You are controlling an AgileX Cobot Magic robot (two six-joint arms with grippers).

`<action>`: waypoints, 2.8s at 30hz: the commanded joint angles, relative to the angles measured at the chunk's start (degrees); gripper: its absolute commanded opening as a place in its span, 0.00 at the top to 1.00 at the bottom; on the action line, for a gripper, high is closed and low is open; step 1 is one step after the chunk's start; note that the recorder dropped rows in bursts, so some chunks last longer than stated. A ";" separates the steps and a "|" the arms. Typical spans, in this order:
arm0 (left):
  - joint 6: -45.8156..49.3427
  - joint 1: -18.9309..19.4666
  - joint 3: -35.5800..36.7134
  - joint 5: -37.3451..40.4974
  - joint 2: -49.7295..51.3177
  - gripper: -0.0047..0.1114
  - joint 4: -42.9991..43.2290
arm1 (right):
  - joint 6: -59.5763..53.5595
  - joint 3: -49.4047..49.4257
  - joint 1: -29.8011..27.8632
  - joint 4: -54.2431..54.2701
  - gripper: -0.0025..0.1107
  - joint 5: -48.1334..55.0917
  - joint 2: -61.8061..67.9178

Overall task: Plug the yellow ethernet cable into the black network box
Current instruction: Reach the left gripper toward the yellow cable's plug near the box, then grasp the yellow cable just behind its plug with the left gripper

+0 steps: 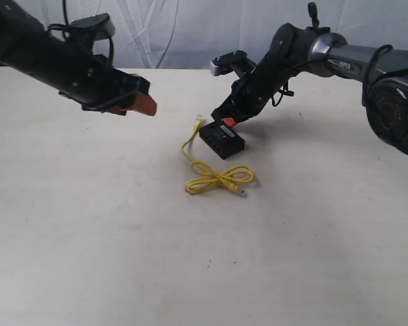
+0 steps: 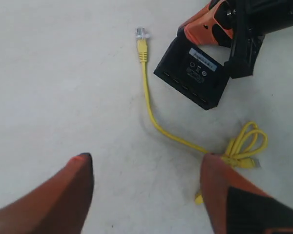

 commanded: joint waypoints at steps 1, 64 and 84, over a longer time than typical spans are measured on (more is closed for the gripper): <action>-1.15 -4.10 -6.51 0.49 7.41 0.43 -0.30 | -0.29 -0.22 -0.08 0.66 0.99 0.76 0.24; -0.72 -8.55 -16.65 23.29 15.28 0.96 33.08 | -0.29 -0.22 -0.19 1.41 0.99 2.89 0.24; -3.39 -10.32 -19.73 22.57 18.44 0.37 34.58 | -0.29 -0.22 -0.19 1.52 0.99 3.45 0.24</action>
